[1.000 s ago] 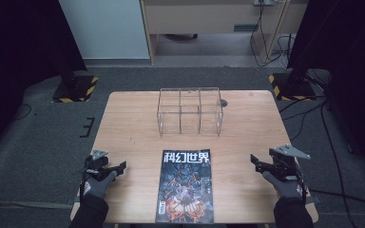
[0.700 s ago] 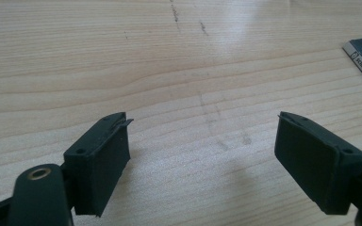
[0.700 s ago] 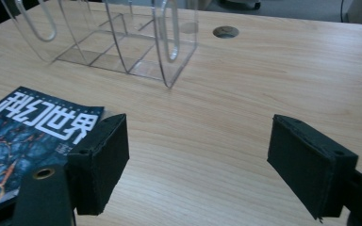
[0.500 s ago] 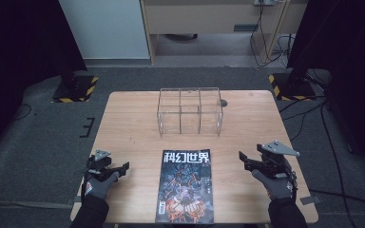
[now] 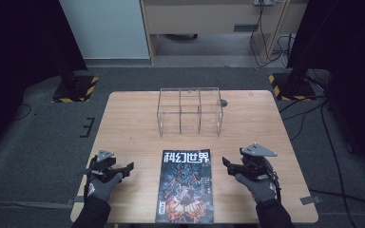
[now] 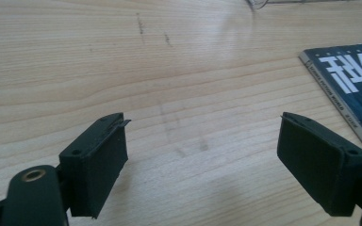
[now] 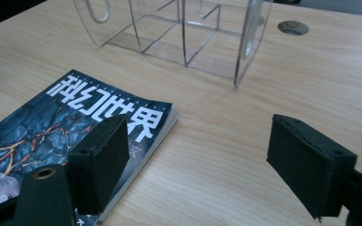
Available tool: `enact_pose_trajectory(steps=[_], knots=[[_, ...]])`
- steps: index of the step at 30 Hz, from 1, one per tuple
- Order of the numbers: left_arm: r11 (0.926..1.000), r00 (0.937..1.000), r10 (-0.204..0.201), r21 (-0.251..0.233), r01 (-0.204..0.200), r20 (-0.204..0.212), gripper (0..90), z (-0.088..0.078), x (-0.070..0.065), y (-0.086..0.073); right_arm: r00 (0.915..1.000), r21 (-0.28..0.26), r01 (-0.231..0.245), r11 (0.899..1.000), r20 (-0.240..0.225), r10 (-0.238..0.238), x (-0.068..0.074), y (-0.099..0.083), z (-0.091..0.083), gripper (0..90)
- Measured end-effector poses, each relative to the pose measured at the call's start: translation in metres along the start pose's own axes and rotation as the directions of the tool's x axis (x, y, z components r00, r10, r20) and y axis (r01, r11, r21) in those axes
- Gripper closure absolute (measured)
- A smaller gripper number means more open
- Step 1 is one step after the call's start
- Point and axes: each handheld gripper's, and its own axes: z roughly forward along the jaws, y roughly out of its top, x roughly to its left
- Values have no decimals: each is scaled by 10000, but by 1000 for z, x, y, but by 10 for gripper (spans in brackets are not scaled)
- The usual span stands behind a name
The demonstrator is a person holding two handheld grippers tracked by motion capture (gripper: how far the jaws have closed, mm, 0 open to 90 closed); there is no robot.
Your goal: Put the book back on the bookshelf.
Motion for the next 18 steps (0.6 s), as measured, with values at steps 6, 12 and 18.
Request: enact_pose_trajectory(steps=[6, 12, 18], knots=[[9999, 9998, 72, -106, -70, 209, 157, -2, -7, 0, 9998, 198, 103, 9998, -199, -99, 9, -4, 8, 208], [9996, 9984, 243, -178, -234, 518, 157, -2, -18, 1, 9994, 375, 149, 9992, -321, -137, 15, -8, 14, 204], [9987, 9956, 462, -237, -444, 814, 154, -2, -29, 1, 9988, 556, 244, 9982, -427, -221, 22, -14, 19, 203]])
